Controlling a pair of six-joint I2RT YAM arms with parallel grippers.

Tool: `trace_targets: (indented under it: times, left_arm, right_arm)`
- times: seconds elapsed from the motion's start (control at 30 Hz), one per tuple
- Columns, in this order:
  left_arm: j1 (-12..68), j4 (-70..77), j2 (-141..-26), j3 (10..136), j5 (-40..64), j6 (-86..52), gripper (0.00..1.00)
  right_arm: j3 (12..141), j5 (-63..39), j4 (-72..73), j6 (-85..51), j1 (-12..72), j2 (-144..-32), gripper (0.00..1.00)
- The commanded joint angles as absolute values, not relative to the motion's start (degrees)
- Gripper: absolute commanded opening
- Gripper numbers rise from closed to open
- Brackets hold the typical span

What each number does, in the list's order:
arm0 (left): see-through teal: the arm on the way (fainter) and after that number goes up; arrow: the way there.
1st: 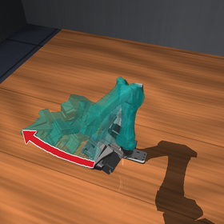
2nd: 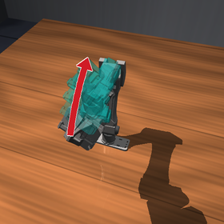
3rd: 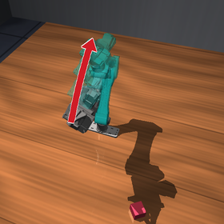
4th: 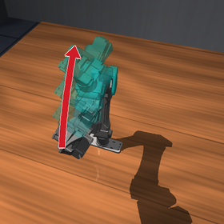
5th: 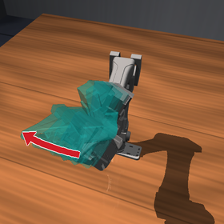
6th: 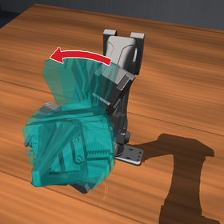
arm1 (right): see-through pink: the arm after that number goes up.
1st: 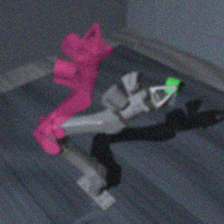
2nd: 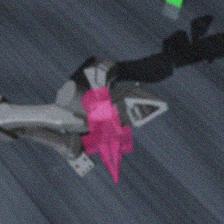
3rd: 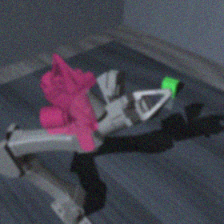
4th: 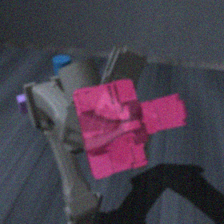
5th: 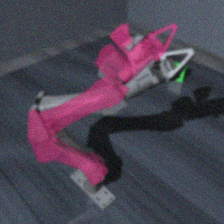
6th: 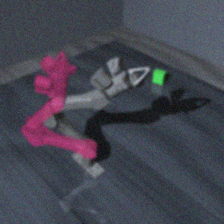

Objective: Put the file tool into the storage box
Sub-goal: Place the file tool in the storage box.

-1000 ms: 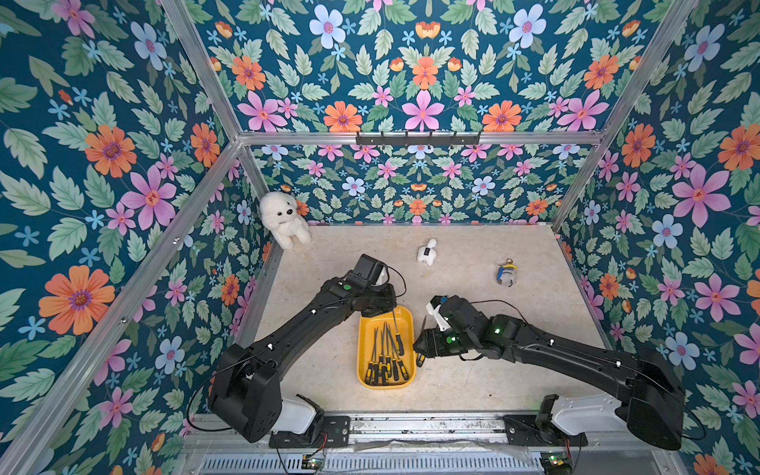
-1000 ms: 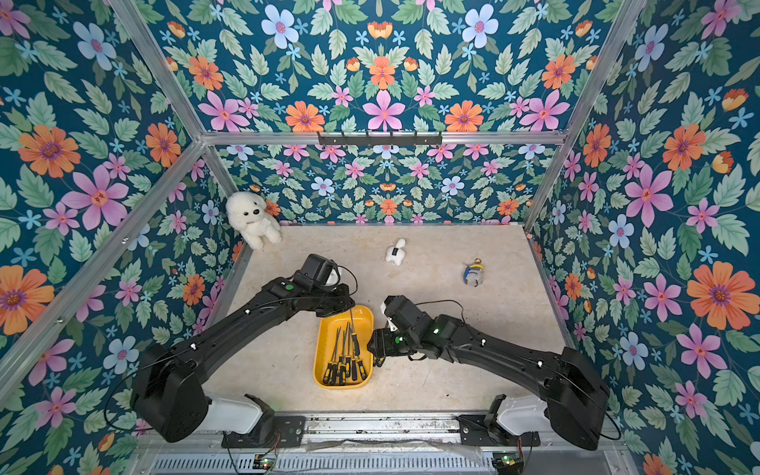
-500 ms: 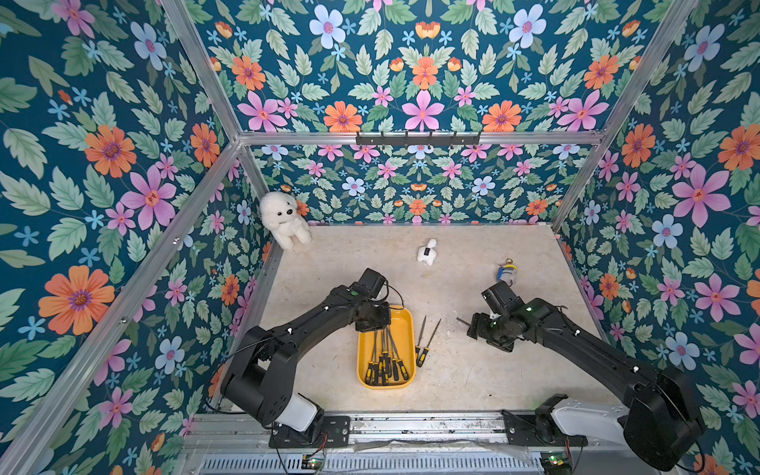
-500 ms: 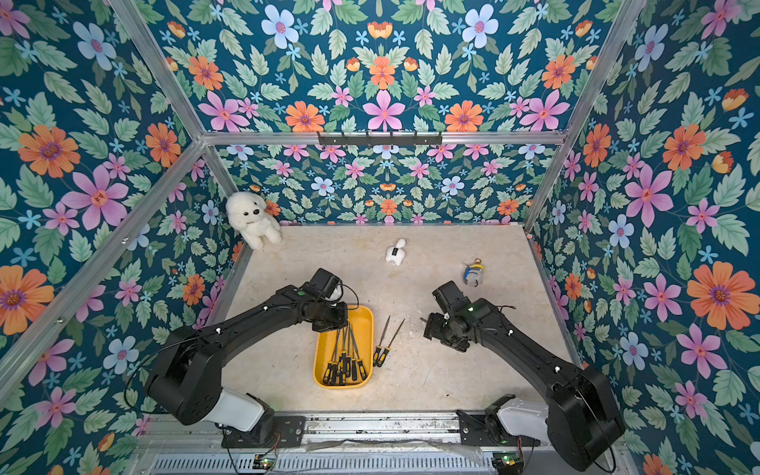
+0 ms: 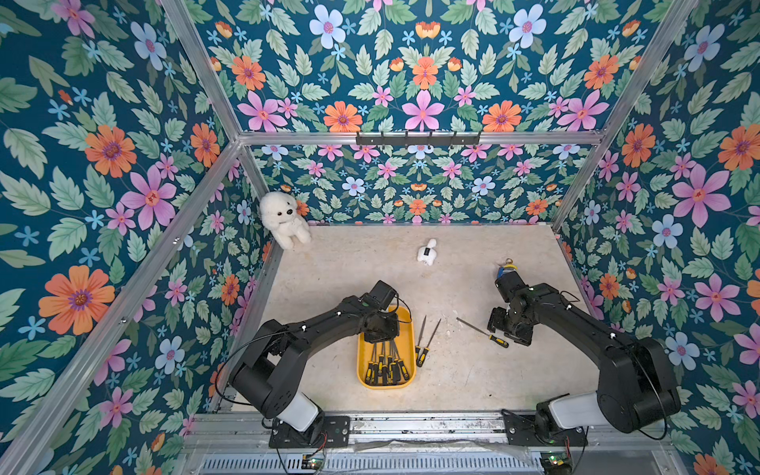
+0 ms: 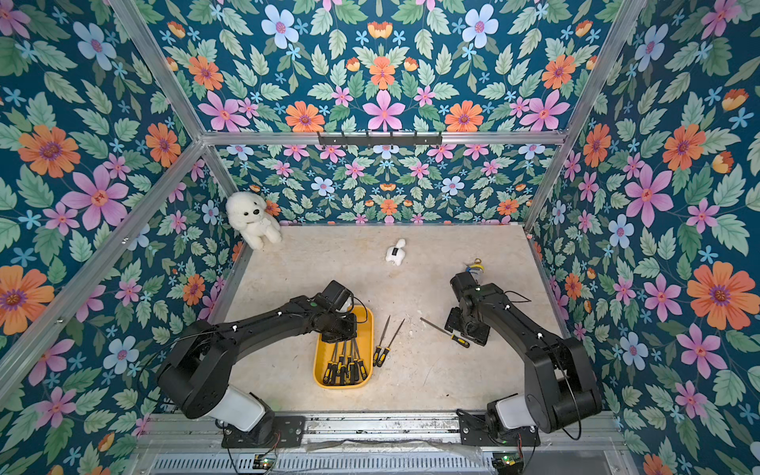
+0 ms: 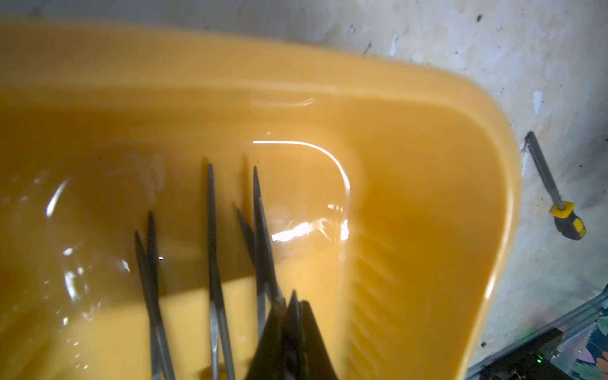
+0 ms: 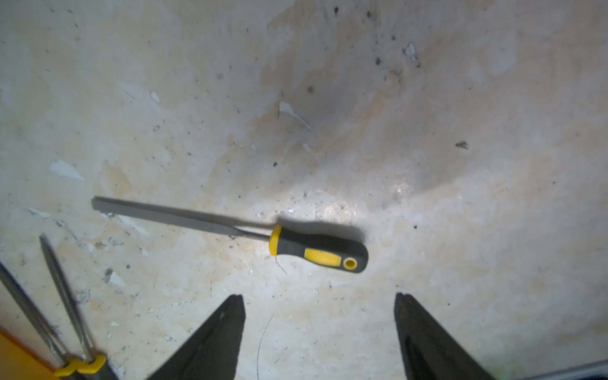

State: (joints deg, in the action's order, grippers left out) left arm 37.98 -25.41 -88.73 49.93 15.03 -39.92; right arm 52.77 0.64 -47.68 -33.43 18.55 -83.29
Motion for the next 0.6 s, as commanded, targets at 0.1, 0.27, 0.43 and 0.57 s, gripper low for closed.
trace_targets:
  times: [0.1, 0.27, 0.43, 0.57]
  left_arm:
    - [38.0, -27.2, -86.9, 50.4, 13.4, -39.4, 0.23]
    - [38.0, -29.6, -85.4, 51.8, 13.1, -38.9, 0.28]
    - [38.1, -32.1, -83.0, 53.8, 12.9, -39.0, 0.3]
    - [38.0, -33.7, -81.8, 55.9, 12.5, -39.1, 0.31]
  right_arm:
    - [54.7, -2.0, -40.9, -29.7, 15.1, -87.4, 0.76]
    - [53.2, -5.8, -36.3, -29.9, 15.0, -91.3, 0.69]
    - [47.5, -8.2, -31.7, -32.6, 15.7, -88.4, 0.67]
    - [43.3, -8.6, -31.0, -35.3, 17.1, -84.0, 0.67]
